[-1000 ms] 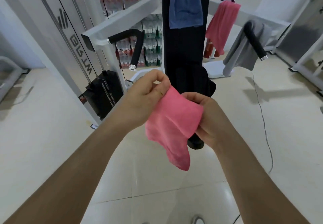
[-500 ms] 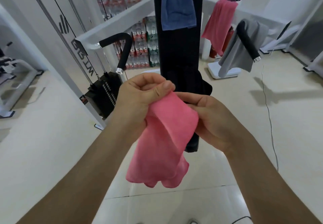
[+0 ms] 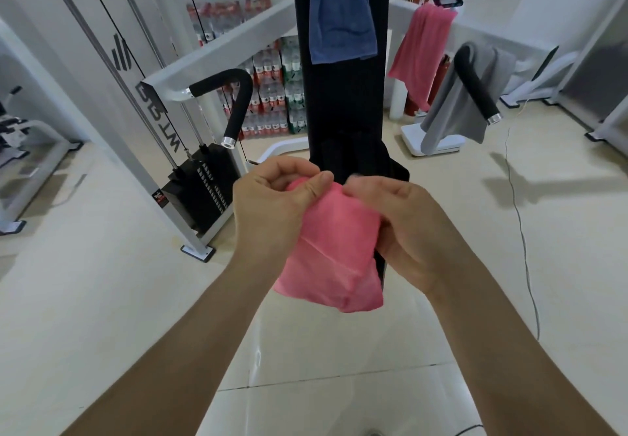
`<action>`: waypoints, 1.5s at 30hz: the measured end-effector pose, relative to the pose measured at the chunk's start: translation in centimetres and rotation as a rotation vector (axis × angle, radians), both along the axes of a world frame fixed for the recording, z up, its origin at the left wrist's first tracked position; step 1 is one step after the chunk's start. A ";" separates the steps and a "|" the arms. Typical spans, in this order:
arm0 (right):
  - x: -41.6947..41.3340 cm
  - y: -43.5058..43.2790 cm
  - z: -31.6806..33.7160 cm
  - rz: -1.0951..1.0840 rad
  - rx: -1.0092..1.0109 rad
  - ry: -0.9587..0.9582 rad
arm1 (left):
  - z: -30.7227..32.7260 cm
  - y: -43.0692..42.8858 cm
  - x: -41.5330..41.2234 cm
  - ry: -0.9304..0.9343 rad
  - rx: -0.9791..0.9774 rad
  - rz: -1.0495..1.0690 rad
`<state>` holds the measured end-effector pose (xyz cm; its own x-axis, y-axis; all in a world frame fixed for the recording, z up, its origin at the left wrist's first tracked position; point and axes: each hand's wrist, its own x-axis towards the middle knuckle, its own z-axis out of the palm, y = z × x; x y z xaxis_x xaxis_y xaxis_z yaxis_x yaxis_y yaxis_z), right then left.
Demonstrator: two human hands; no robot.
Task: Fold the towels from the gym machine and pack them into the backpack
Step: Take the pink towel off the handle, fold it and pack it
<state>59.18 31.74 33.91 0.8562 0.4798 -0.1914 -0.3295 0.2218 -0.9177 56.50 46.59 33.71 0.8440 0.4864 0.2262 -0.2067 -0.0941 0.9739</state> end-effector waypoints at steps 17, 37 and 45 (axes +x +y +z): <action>8.8 -5.9 -3.9 -0.291 -1.079 -0.871 | -4.1 5.8 0.8 0.552 1.586 -0.539; 10.9 -10.4 -3.0 0.095 -0.744 -0.886 | -3.7 4.0 4.7 0.127 1.658 0.090; 13.9 -9.6 -3.2 0.003 -0.969 -1.045 | -3.4 6.3 4.7 0.154 1.763 0.268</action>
<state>73.08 22.09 30.69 0.8054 0.5283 0.2688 0.5828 -0.6231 -0.5216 61.21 52.89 30.36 0.8521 -0.1051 0.5127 0.0612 -0.9529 -0.2971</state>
